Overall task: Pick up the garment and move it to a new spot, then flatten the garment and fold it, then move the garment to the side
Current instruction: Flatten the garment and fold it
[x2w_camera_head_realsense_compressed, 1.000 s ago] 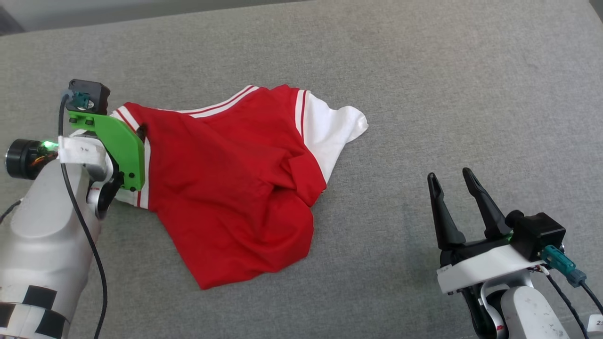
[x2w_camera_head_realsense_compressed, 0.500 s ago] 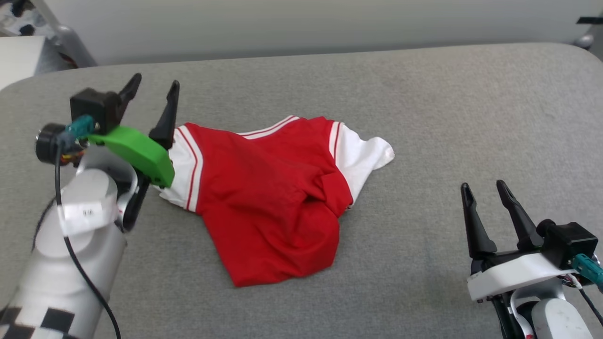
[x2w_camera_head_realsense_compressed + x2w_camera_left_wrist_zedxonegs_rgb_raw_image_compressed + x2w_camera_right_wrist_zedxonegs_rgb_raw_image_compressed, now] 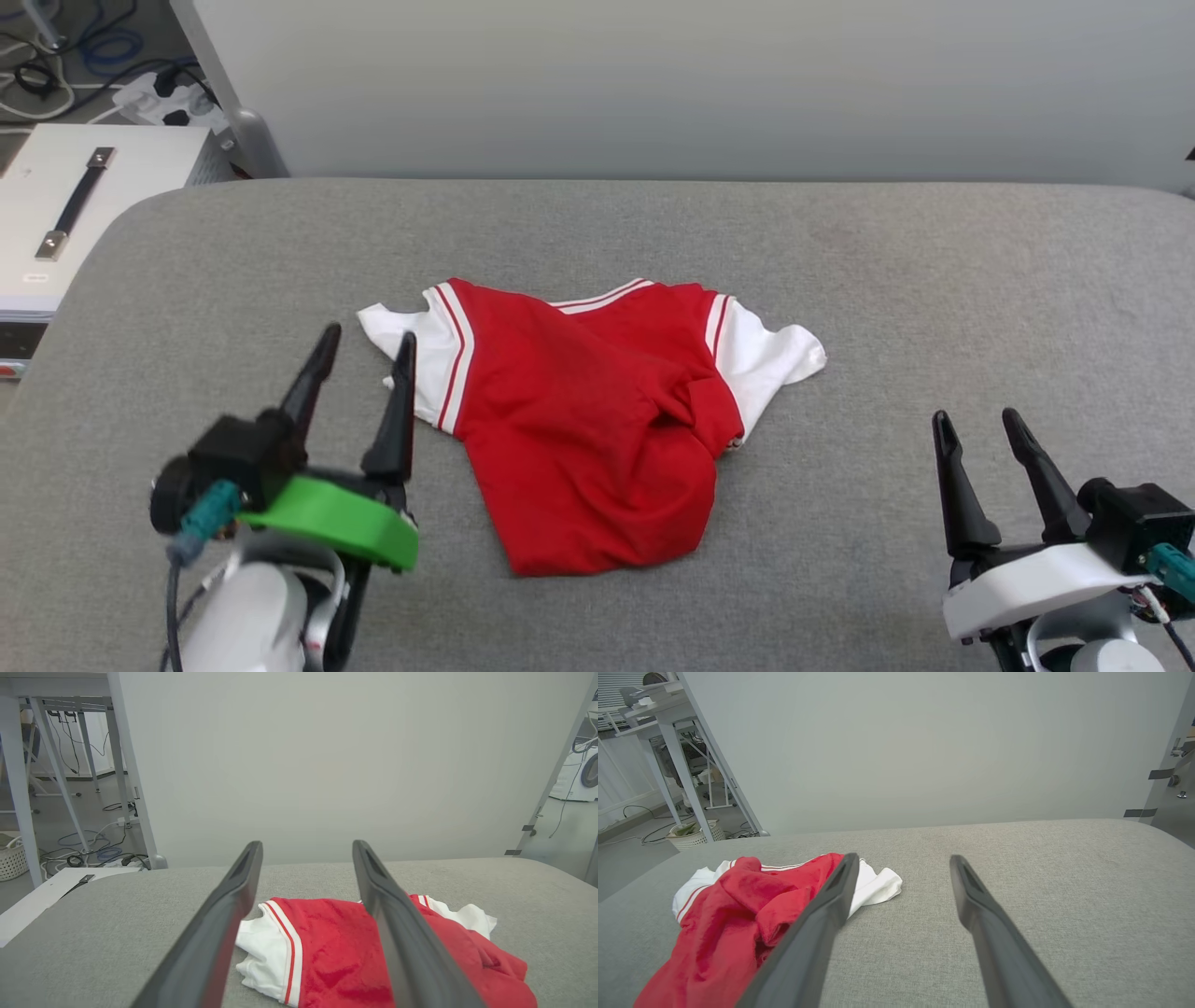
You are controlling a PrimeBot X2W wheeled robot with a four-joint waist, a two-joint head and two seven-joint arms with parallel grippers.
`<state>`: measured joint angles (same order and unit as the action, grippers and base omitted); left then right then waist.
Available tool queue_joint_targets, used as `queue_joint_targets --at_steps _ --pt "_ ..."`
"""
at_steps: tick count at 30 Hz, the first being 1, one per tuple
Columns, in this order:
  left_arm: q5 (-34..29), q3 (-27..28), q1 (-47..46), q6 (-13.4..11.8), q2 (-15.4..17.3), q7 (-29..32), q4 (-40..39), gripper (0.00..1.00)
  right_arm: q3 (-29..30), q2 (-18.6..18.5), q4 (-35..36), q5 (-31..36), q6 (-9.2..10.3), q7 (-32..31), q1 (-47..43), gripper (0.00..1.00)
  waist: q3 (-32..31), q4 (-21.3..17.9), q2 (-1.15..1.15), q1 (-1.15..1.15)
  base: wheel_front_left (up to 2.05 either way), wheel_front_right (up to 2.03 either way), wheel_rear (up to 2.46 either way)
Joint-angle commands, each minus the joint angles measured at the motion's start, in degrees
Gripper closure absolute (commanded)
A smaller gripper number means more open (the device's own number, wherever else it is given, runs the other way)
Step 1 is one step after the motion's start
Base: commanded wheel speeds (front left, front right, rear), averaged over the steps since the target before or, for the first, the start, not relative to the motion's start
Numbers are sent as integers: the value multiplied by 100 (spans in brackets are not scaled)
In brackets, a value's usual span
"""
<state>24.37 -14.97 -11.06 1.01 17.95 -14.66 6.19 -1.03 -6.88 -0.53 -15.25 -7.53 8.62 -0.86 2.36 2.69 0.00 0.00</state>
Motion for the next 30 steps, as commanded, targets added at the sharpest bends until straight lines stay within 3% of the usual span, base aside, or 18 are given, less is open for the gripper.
queue_joint_targets --at_steps 1,7,15,19,23,30 --pt "-68 42 221 -21 -100 -33 -69 0 -2 33 -19 43 4 -30 -81 0 -80 62 0 0 0 0 0" --pt "-261 363 802 -56 -431 -33 -274 0 -60 65 -89 82 4 -48 -148 0 -152 42 0 0 0 0 0" --pt "-528 590 899 226 -578 -33 -288 0 -36 -75 -38 165 4 -127 -135 0 -42 153 0 0 0 0 0" --pt "-608 558 847 328 -620 -33 -179 0 -118 -243 58 131 4 -452 -29 0 105 243 0 0 0 0 0" --pt "-643 588 766 396 -694 -33 -150 0 -337 -539 158 29 4 -1239 234 0 324 364 0 0 0 0 0" --pt "-751 593 544 495 -881 -33 -122 0 -867 -1322 110 -832 4 -3783 1210 0 757 624 0 0 0 0 0"
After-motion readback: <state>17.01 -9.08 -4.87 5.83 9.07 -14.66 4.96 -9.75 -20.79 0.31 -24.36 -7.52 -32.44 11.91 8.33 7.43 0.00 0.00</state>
